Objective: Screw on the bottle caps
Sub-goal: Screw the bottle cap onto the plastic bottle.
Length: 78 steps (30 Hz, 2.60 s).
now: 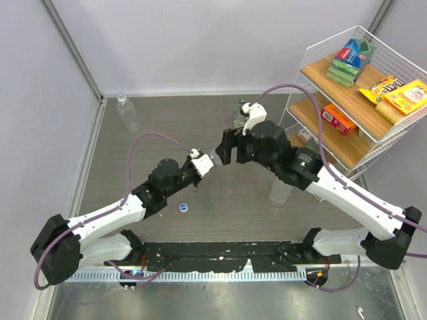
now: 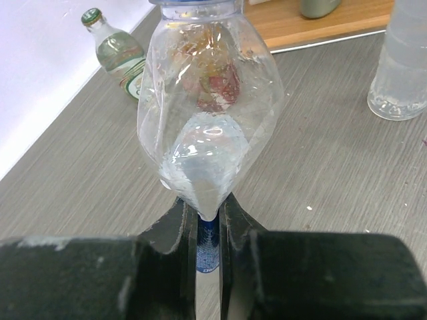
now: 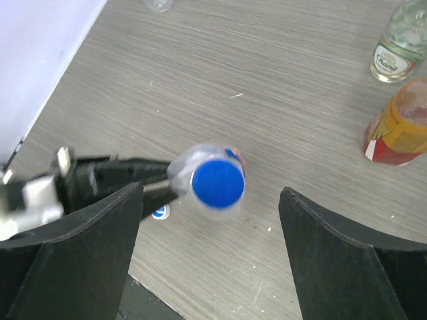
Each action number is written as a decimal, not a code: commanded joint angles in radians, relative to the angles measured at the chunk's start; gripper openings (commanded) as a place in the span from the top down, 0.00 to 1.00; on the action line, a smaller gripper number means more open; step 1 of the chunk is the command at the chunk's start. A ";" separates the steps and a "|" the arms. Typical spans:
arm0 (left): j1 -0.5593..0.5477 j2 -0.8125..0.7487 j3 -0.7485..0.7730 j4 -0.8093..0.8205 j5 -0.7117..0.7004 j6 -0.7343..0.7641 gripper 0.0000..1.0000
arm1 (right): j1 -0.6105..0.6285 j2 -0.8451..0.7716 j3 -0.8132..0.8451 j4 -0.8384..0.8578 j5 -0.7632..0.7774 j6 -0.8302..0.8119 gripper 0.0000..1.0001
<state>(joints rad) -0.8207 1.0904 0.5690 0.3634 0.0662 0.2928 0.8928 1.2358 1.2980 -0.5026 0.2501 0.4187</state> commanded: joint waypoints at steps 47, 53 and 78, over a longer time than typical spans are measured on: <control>0.333 -0.070 0.189 -0.624 1.089 0.342 1.00 | 0.023 -0.130 0.007 -0.080 -0.816 -0.925 0.34; 0.333 -0.070 0.190 -0.618 1.080 0.335 1.00 | 0.024 -0.121 0.012 -0.080 -0.805 -0.913 0.43; 0.201 -0.240 0.132 -0.279 0.590 0.054 1.00 | 0.029 -0.049 -0.043 0.012 -0.371 -0.508 0.99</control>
<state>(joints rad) -0.5259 0.9405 0.6815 -0.1211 0.8726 0.4198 0.9123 1.1500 1.2758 -0.5400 -0.3603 -0.3016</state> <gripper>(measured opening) 0.138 0.387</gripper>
